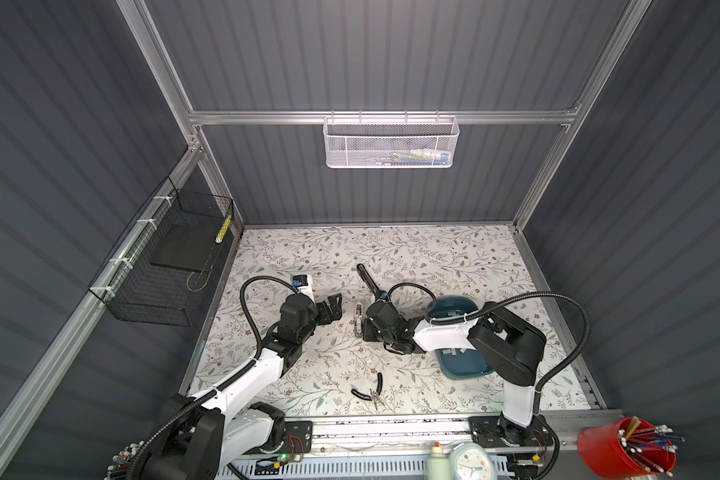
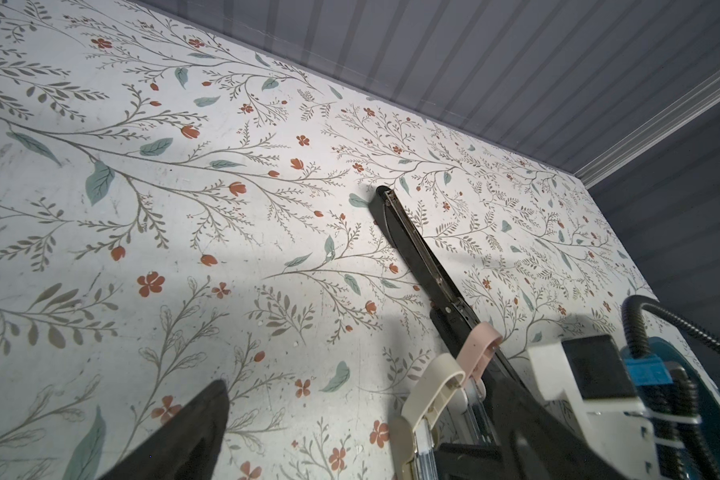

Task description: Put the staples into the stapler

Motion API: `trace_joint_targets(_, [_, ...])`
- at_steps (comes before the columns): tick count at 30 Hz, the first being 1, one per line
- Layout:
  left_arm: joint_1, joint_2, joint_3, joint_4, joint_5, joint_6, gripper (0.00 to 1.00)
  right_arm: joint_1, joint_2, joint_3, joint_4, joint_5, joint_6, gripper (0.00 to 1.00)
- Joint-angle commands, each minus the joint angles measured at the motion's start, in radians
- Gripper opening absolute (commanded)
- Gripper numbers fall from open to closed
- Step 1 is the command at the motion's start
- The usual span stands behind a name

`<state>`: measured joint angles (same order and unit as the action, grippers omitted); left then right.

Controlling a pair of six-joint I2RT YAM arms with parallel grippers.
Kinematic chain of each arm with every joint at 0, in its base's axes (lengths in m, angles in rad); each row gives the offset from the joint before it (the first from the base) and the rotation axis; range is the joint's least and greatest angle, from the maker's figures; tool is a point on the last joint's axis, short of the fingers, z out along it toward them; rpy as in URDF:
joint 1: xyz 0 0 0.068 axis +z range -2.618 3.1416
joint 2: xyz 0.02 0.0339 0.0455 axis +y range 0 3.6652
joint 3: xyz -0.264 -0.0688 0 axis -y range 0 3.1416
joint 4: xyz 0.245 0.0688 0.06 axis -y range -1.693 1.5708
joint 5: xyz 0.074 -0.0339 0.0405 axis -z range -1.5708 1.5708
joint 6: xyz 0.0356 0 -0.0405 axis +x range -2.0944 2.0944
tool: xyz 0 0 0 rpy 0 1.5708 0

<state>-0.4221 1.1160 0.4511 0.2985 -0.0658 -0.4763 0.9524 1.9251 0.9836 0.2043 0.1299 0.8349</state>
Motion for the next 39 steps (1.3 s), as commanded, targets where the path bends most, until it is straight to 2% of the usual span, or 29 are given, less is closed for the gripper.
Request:
trace_joint_targets(1, [0.006, -0.007, -0.015, 0.0, 0.006, 0.017, 0.99, 0.001, 0.035, -0.028, -0.206, 0.051, -0.033, 0.2])
trace_joint_targets(9, [0.006, -0.081, 0.02, -0.062, -0.074, 0.041, 0.99, 0.046, -0.178, 0.066, -0.369, 0.12, -0.132, 0.27])
trace_joint_targets(13, [0.007, -0.06, -0.003, 0.052, 0.008, 0.123, 0.99, 0.067, -0.313, 0.098, -0.491, 0.174, -0.158, 0.3])
trace_joint_targets(17, [0.014, 0.046, 0.083, -0.082, 0.03, 0.125, 0.99, 0.069, -0.478, 0.08, -0.639, 0.262, -0.152, 0.39])
trace_joint_targets(20, [0.015, 0.026, 0.025, 0.056, 0.167, 0.136, 0.99, 0.061, -0.591, 0.085, -0.822, 0.348, -0.165, 0.41])
trace_joint_targets(23, [0.014, -0.026, 0.037, -0.01, 0.125, 0.164, 0.99, 0.014, -0.677, 0.078, -1.015, 0.433, -0.152, 0.4])
trace_joint_targets(26, [0.016, -0.016, 0.07, -0.062, 0.087, 0.187, 0.99, -0.085, -0.781, -0.011, -1.036, 0.379, -0.163, 0.38])
trace_joint_targets(30, [0.016, 0.02, 0.075, -0.009, 0.143, 0.188, 0.99, -0.247, -0.865, -0.146, -0.952, 0.205, -0.199, 0.37])
trace_joint_targets(36, [0.016, 0.147, 0.168, -0.02, 0.169, 0.184, 0.99, -0.354, -0.755, -0.207, -0.869, 0.06, -0.243, 0.38])
trace_joint_targets(39, [0.016, 0.215, 0.203, 0.001, 0.184, 0.184, 0.99, -0.38, -0.694, -0.199, -0.847, 0.048, -0.26, 0.39])
